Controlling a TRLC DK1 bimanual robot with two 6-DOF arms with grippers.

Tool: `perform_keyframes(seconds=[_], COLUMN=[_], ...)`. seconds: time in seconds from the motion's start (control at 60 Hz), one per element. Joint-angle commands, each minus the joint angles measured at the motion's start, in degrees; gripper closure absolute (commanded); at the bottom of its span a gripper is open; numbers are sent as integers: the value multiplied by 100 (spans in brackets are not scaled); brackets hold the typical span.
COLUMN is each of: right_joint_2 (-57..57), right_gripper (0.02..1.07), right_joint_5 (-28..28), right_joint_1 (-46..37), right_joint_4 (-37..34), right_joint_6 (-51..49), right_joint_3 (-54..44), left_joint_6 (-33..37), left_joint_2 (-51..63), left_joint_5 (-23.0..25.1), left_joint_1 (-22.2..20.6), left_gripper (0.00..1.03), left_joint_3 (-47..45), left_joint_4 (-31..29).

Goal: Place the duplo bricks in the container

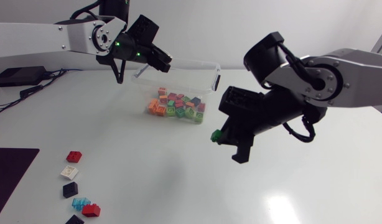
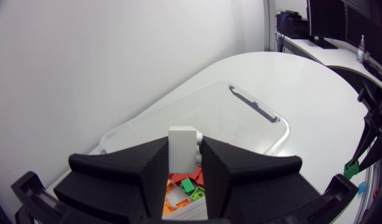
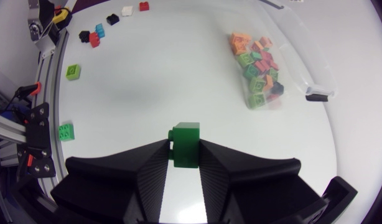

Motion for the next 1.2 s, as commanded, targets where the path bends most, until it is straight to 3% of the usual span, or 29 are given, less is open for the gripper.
perform_keyframes(seconds=[0.0,0.05,0.067,0.333,0.583,0.783,1.083,1.183], right_joint_2=[202,263,290,835,1670,2302,3392,3955], right_gripper=[76,76,76,76,76,76,76,71], right_joint_5=[-50,-94,-103,-155,-270,-296,-261,-59], right_joint_1=[-101,-136,-145,-330,-585,-752,-919,-892], right_joint_4=[117,170,179,627,1058,1321,1717,1479], right_joint_6=[201,307,351,790,1159,1414,1722,1783], right_joint_3=[365,567,638,1684,2703,3345,4311,4997], left_joint_6=[-230,-318,-327,-353,-345,-327,279,789], left_joint_2=[395,553,579,-10,-1548,-2515,-3367,-3455], left_joint_5=[-30,-127,-127,-162,-109,295,541,699], left_joint_1=[91,135,161,433,741,961,1066,1066], left_gripper=[47,4,2,3,3,4,4,4], left_joint_3=[408,601,645,232,-1271,-2158,-3283,-3415], left_joint_4=[79,79,70,61,466,457,387,-79])
